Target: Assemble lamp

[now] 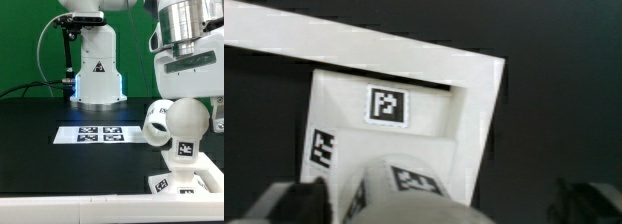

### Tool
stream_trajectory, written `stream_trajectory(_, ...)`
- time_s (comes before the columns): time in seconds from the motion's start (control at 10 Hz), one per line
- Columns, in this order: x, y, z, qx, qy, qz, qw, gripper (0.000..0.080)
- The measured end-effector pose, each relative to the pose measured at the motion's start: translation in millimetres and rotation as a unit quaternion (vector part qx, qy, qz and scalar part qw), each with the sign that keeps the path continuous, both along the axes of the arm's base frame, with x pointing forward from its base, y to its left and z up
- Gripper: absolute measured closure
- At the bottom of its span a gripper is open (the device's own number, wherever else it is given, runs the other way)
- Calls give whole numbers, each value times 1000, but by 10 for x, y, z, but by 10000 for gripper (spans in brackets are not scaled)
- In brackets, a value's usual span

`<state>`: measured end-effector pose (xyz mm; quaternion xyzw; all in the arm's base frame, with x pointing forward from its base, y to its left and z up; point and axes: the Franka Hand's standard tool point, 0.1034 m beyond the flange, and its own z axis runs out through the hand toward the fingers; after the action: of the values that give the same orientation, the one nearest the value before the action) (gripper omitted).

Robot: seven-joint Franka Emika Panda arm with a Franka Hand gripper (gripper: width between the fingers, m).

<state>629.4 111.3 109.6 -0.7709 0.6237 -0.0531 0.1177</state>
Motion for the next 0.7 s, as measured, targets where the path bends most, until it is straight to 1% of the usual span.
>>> stream_trajectory(0.1, -4, 11, 15, -2, 1, 12, 1000, 115)
stream_trajectory(0.2, -32, 47, 125, -2, 7, 44, 999, 115)
stream_trajectory(0.3, -67, 94, 291, 1, 10, 68, 998, 103)
stream_trajectory(0.4, -122, 169, 417, 5, 11, 76, 997, 100)
stream_trajectory(0.5, -130, 238, 471, 6, 9, 83, 997, 100)
stream_trajectory(0.7, -134, 224, 434, 6, 11, 83, 996, 100)
